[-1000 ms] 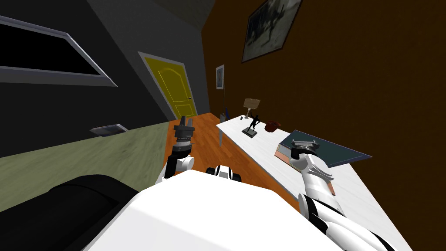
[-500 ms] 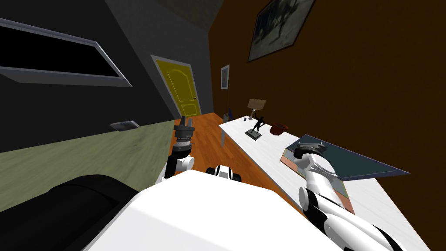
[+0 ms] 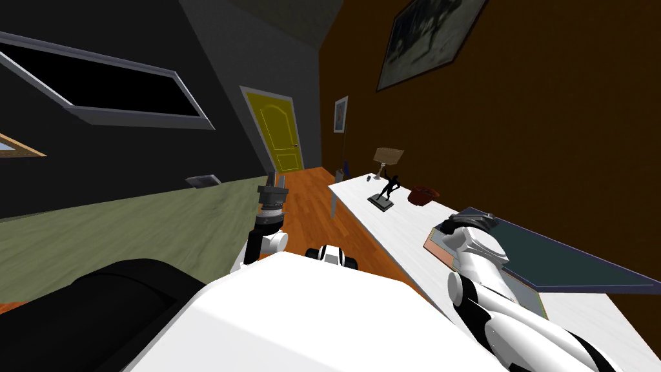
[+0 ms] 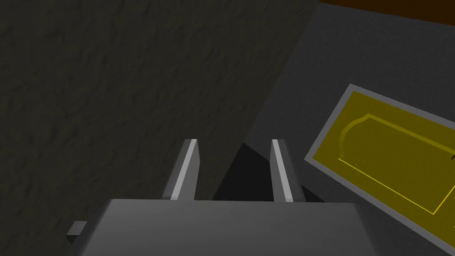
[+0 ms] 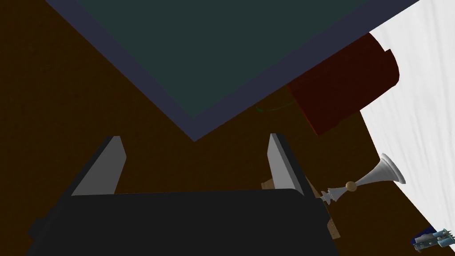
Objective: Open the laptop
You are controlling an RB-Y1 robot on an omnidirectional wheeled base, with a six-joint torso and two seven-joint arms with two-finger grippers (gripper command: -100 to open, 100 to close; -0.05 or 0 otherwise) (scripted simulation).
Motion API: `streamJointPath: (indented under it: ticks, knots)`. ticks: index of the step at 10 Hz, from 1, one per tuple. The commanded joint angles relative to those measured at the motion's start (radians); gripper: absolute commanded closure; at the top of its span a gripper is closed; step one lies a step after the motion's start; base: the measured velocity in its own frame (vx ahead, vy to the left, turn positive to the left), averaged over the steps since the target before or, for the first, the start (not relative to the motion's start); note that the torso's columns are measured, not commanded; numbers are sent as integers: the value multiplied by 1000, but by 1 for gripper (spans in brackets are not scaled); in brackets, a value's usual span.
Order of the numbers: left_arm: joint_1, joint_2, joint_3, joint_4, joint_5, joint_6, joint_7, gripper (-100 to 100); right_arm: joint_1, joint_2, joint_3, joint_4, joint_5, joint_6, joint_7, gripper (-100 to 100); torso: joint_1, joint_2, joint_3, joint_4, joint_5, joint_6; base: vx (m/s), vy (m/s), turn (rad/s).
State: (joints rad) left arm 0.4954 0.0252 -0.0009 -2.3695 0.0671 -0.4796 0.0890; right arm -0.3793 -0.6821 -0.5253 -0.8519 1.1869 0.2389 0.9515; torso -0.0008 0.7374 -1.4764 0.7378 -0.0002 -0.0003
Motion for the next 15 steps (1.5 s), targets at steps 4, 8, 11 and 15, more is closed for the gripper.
streamJointPath:
  ticks: [4,8,11,15]
  knots:
    - [0,0,0,0,0,0,0,0,-54,-50,-30,127,24,38,59,-100,2,2,1,0,0,0,11,-31,80]
    - [0,0,0,0,0,0,0,0,-76,-69,-43,174,37,48,75,-100,1,1,1,0,0,1,3,-22,73]
    - [0,0,0,0,0,0,0,0,-87,-81,-46,192,32,47,84,-100,1,1,0,0,0,1,17,-38,52]
    - [0,0,0,0,0,0,0,0,-8,-10,-46,91,80,75,37,100,-3,-3,0,-4,-7,-2,31,-48,7]
